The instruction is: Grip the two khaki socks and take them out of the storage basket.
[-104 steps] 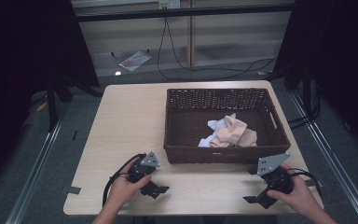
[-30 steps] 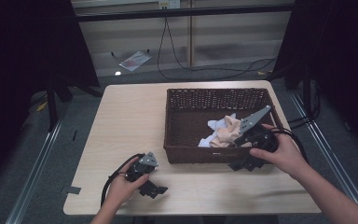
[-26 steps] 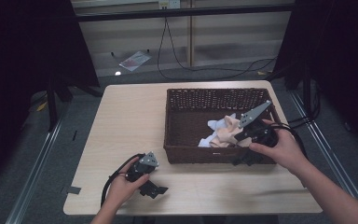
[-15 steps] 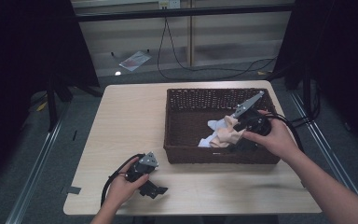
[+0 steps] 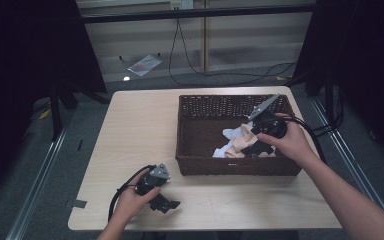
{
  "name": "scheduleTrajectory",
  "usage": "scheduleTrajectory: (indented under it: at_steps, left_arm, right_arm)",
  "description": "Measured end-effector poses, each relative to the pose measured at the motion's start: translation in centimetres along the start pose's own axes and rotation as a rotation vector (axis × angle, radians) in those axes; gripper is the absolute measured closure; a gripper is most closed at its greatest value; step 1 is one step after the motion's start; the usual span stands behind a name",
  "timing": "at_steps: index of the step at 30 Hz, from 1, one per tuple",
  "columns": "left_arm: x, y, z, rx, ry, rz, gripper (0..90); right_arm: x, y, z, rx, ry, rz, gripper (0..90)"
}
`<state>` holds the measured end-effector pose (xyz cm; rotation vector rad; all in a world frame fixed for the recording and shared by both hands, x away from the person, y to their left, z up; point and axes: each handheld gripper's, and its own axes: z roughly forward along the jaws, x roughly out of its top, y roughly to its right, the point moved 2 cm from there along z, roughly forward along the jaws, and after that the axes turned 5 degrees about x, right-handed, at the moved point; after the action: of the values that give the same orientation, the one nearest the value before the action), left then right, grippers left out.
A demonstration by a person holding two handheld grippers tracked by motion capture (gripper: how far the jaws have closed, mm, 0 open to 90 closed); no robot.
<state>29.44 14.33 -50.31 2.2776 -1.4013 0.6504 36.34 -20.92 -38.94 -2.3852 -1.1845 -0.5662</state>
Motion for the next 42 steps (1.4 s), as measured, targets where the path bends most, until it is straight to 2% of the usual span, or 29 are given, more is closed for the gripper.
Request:
scheduleTrajectory:
  at_steps: [1, 6, 10, 13, 17, 19, 21, 22, 25, 30, 31, 32, 33, 34, 35, 37, 38, 41, 42]
  left_arm:
    - [0.0, 0.1, 0.1, -0.003, 0.006, -0.013, 0.9]
    - [0.0, 0.0, 0.1, -0.002, -0.006, 0.000, 0.9]
    - [0.0, 0.0, 0.1, -0.007, -0.007, 0.003, 0.9]
    - [-0.1, 0.0, 0.1, -0.009, -0.007, -0.001, 0.9]
    - [-0.1, 0.0, 0.1, -0.010, -0.007, -0.003, 0.9]
    - [-0.1, 0.0, 0.2, -0.007, -0.003, -0.011, 0.9]
    - [-0.1, -0.1, 0.2, -0.010, -0.016, 0.004, 1.0]
    - [-0.1, 0.0, 0.3, -0.013, -0.005, -0.016, 1.0]
    - [-0.1, 0.0, 0.3, -0.014, -0.003, -0.017, 1.0]
    - [-0.1, 0.0, 0.3, -0.011, -0.002, -0.025, 1.0]
    - [-0.1, 0.0, 0.3, -0.011, -0.004, -0.027, 1.1]
    - [-0.1, 0.0, 0.4, -0.011, 0.000, -0.024, 1.1]
    - [-0.1, 0.0, 0.3, -0.011, 0.000, -0.022, 1.1]
    - [-0.1, 0.0, 0.3, -0.012, 0.000, -0.023, 1.1]
    - [-0.1, 0.0, 0.3, -0.012, 0.001, -0.022, 1.1]
    - [-0.1, -0.1, 0.2, -0.014, -0.001, -0.012, 1.1]
    - [-0.2, -0.1, 0.2, -0.015, -0.002, -0.013, 1.1]
    - [-0.2, -0.2, 0.1, -0.009, 0.002, -0.013, 1.2]
    - [-0.2, -0.2, 0.1, -0.008, 0.009, -0.029, 1.2]
  right_arm:
    - [0.0, 0.2, 0.0, -0.004, -0.001, 0.000, 8.4]
    - [0.0, 1.0, 0.8, -0.021, -0.032, 0.011, 15.8]
    - [0.0, 1.7, 2.0, -0.042, -0.072, -0.010, 23.0]
    - [-0.1, 2.0, 2.5, -0.024, -0.068, 0.007, 25.5]
    - [-0.7, 2.7, 3.3, -0.036, -0.079, 0.018, 30.2]
    - [-0.9, 3.2, 3.6, -0.059, -0.080, 0.004, 33.9]
    - [-1.2, 3.6, 3.9, -0.062, -0.080, 0.012, 34.8]
    - [-1.2, 3.7, 3.9, -0.066, -0.083, 0.016, 34.8]
    - [-1.3, 4.1, 4.2, -0.062, -0.081, 0.007, 34.9]
    - [-1.3, 4.5, 5.0, -0.071, -0.106, 0.003, 38.5]
    - [-1.3, 4.6, 5.2, -0.071, -0.107, 0.002, 41.1]
    - [-1.3, 4.8, 5.5, -0.059, -0.118, 0.004, 48.5]
    - [-1.3, 4.8, 5.5, -0.059, -0.118, 0.004, 48.5]
    - [-1.3, 4.9, 5.7, -0.059, -0.124, 0.010, 54.4]
    - [-1.3, 5.0, 5.8, -0.065, -0.128, -0.009, 64.5]
    - [-1.3, 5.1, 5.9, -0.045, -0.127, -0.008, 77.0]
    - [-1.2, 5.1, 5.7, -0.034, -0.112, 0.023, 84.9]
    - [-1.1, 5.2, 5.1, -0.022, -0.085, 0.039, 89.0]
    - [-1.0, 5.2, 4.8, -0.017, -0.078, 0.049, 89.5]
